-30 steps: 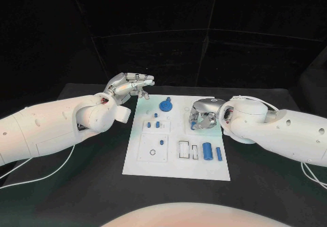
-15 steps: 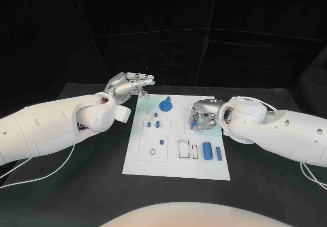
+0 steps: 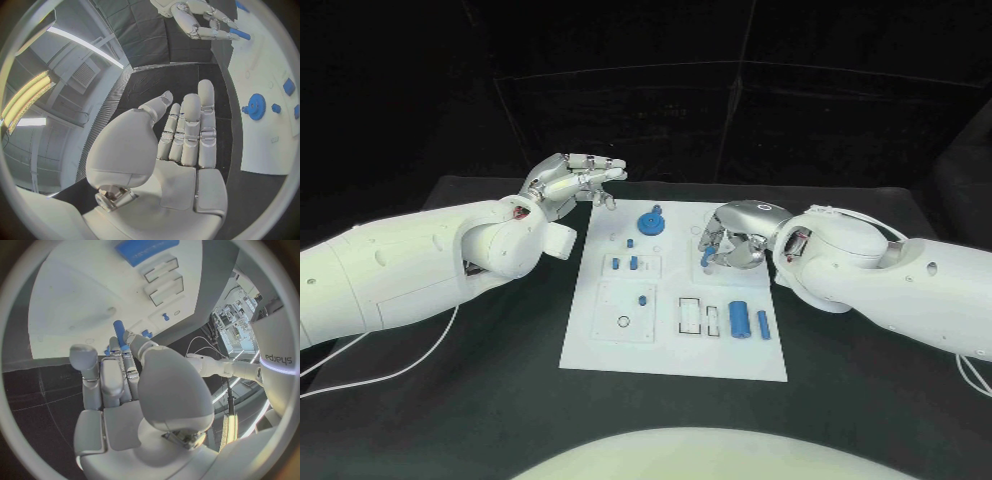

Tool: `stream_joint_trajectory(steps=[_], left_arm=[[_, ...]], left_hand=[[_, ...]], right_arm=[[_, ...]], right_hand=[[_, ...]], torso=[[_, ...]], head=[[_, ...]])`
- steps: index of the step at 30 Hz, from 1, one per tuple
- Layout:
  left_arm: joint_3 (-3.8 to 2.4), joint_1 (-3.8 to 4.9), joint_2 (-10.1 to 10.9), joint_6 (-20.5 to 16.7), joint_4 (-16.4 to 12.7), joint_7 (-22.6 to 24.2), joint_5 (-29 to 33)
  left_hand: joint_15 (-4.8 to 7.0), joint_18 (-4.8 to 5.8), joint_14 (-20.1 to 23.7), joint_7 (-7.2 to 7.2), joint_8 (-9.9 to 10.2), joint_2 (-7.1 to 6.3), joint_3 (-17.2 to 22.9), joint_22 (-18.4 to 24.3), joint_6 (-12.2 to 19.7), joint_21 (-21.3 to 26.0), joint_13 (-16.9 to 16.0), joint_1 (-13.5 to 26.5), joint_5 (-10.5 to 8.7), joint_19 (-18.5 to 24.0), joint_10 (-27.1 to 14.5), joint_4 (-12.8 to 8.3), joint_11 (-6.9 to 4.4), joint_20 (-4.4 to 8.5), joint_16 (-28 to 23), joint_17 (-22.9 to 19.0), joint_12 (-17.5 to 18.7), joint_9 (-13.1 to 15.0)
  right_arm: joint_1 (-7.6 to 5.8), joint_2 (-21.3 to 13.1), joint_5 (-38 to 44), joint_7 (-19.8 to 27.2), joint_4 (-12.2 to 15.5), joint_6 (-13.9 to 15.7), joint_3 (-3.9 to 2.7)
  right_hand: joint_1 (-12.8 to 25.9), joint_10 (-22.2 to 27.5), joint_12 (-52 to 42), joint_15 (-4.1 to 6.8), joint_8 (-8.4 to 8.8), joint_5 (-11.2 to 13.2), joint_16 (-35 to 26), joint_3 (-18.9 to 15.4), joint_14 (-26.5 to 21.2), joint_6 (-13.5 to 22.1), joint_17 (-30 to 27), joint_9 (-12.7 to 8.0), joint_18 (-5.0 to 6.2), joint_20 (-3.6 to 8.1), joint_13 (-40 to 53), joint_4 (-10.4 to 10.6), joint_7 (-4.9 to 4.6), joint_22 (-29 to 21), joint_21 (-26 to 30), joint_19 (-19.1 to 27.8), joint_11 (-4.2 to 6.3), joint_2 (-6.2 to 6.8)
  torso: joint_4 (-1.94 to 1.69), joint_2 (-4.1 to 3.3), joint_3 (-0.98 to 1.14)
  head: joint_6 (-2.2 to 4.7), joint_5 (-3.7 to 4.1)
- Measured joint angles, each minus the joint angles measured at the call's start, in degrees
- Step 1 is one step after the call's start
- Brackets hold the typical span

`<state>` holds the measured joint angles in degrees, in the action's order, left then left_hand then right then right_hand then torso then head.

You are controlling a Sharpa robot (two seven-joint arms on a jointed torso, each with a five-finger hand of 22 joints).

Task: Assemble the parts on the task board

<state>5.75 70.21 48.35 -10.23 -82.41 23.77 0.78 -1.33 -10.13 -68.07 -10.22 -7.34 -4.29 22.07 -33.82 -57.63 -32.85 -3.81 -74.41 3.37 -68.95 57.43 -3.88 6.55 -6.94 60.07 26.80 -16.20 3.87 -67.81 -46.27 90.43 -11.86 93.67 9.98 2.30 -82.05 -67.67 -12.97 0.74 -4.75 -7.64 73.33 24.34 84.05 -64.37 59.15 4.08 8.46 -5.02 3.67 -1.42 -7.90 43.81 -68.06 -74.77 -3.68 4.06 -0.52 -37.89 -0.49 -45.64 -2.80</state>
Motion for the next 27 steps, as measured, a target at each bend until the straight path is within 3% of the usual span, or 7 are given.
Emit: stream_joint_trajectory(steps=[8, 17, 27], left_arm=[[0.00, 0.00, -0.1, 0.1, 0.1, 0.0, 0.0], [0.00, -0.01, -0.2, 0.1, 0.4, 0.0, 0.0], [0.00, -0.02, -0.6, 0.1, 0.6, 0.0, 0.0]], left_hand=[[0.00, 0.00, 0.0, 0.00, -0.2, 0.00, 0.0, 0.0, 0.0, 0.0, 0.0, 0.0, 0.00, 0.0, 0.0, 0.0, 0.00, 0.00, 0.0, 0.0, -0.2, 0.0], [0.00, 0.00, 0.0, 0.00, -0.2, 0.00, 0.0, 0.0, 0.0, 0.0, 0.0, 0.0, 0.00, 0.0, 0.0, 0.0, 0.00, 0.00, 0.0, 0.0, -0.2, 0.0], [-0.13, 0.00, 0.1, 0.00, -0.2, 0.00, 0.0, 0.0, 0.0, 0.1, 0.0, 0.0, 0.00, 0.0, 0.0, 0.0, 0.00, 0.00, 0.0, 0.0, -0.2, 0.0]], right_arm=[[-0.07, -1.3, -1.7, 1.3, 5.3, 3.7, -0.08], [0.17, 4.1, -5.1, 3.5, 6.2, 5.6, -0.05], [4.06, 10.7, -6.2, 5.7, 3.1, 5.0, 0.23]], right_hand=[[-0.3, -0.2, 0.2, 0.00, 0.14, 0.2, 0.0, 0.9, 0.0, -0.1, 0.2, 0.0, 0.00, 0.00, 0.3, -0.5, -0.13, 0.4, -0.3, 0.0, -0.20, 0.16], [-0.3, -0.2, 0.6, 0.00, 0.16, -0.1, 0.0, 1.6, 0.0, -0.2, 0.2, -0.1, 0.00, 0.00, 0.2, -0.9, -0.17, 0.5, -0.5, 0.0, -0.20, 0.16], [-0.3, -0.2, 0.9, -0.01, 0.32, -0.5, 0.0, 2.2, 0.0, -0.2, 0.0, -0.1, 0.00, -0.01, 0.0, -0.9, -0.18, 0.5, -0.5, 0.0, -0.20, 0.16]], torso=[[0.05, 0.04, -0.04], [-0.11, -0.01, -0.09], [-0.08, -0.05, -0.10]], head=[[0.09, -0.01], [-0.12, -0.94], [-0.64, -2.29]])
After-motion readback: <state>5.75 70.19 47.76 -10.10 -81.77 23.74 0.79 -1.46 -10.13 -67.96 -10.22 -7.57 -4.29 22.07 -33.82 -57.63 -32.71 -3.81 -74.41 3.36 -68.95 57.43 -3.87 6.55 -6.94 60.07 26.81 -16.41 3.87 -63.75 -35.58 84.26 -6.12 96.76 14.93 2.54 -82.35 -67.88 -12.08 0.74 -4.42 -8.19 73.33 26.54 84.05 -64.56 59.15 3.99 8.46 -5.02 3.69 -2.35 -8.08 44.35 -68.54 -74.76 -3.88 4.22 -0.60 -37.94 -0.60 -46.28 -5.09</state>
